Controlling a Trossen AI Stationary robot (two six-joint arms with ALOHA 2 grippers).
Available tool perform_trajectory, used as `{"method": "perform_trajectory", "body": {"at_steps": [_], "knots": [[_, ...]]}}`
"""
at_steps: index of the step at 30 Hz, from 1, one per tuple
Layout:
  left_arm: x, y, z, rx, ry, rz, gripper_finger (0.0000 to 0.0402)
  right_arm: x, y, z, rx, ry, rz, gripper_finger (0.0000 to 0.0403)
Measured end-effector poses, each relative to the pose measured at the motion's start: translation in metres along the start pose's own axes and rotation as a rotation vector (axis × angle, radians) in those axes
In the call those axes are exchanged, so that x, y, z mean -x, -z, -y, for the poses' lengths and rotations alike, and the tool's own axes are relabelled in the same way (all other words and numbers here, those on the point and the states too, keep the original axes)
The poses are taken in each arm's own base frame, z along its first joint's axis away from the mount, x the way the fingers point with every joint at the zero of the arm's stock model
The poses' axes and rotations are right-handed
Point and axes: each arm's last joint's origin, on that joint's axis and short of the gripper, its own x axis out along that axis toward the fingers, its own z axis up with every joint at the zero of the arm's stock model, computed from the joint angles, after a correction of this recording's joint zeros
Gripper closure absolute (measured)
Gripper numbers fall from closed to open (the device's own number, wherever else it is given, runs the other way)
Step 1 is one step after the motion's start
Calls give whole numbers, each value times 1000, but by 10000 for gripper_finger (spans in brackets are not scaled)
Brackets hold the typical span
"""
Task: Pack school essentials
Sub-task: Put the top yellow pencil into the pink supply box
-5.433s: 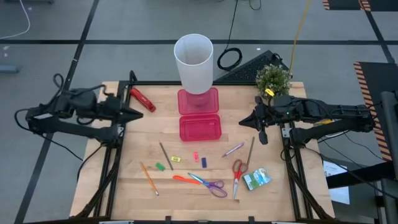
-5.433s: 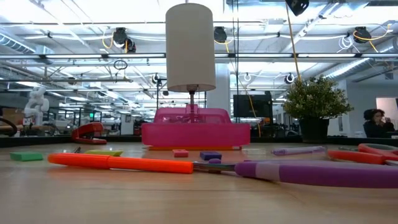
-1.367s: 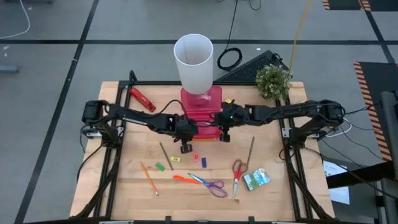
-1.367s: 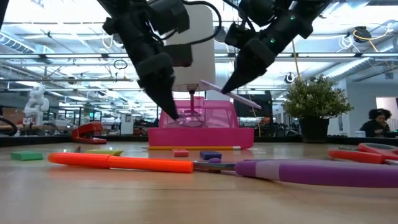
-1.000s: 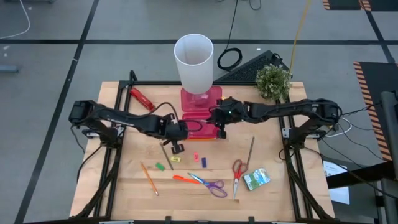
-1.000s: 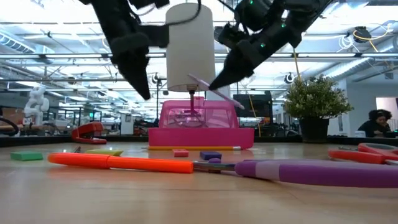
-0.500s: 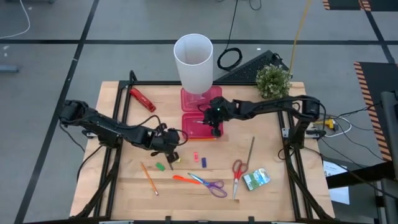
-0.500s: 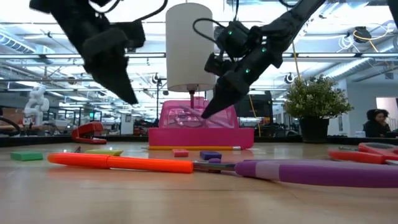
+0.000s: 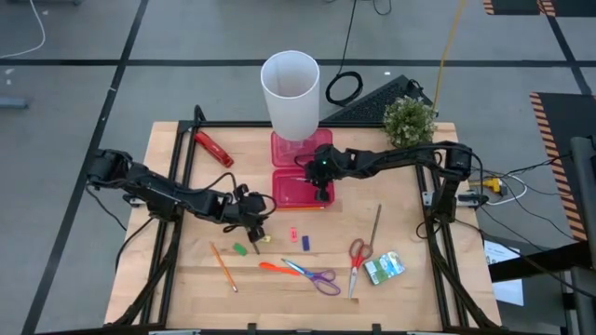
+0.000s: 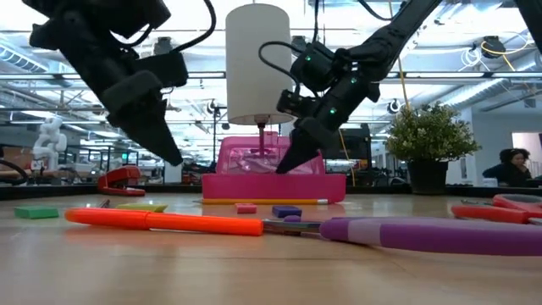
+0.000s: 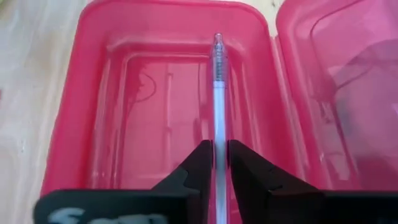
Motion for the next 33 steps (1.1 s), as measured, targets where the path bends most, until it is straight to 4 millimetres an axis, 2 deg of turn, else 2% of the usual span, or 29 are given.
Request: {"method": "perform_trajectory", "body": {"at_steps": [4,9,13,20,23,29,33], "knots": [[-5,9,-6,1,-15,-13,212,0,0,0,8,13,1,309],[-12,15,-12,0,3,53,222,1,-1,0,13,13,-2,265],[-14,15,-12,-23,18,101,224,14,-8,-1,10,13,22,242],[-20,20,-15,-33,-3,77,225,70,-31,-19,50,-9,84,230],[-26,21,-13,-50,-2,77,225,95,-34,-32,72,-29,109,232],[-38,24,-12,-83,-11,76,225,136,-18,-56,102,-62,195,233],[-48,26,-15,-98,-29,62,225,155,0,-67,123,-54,231,233]]}}
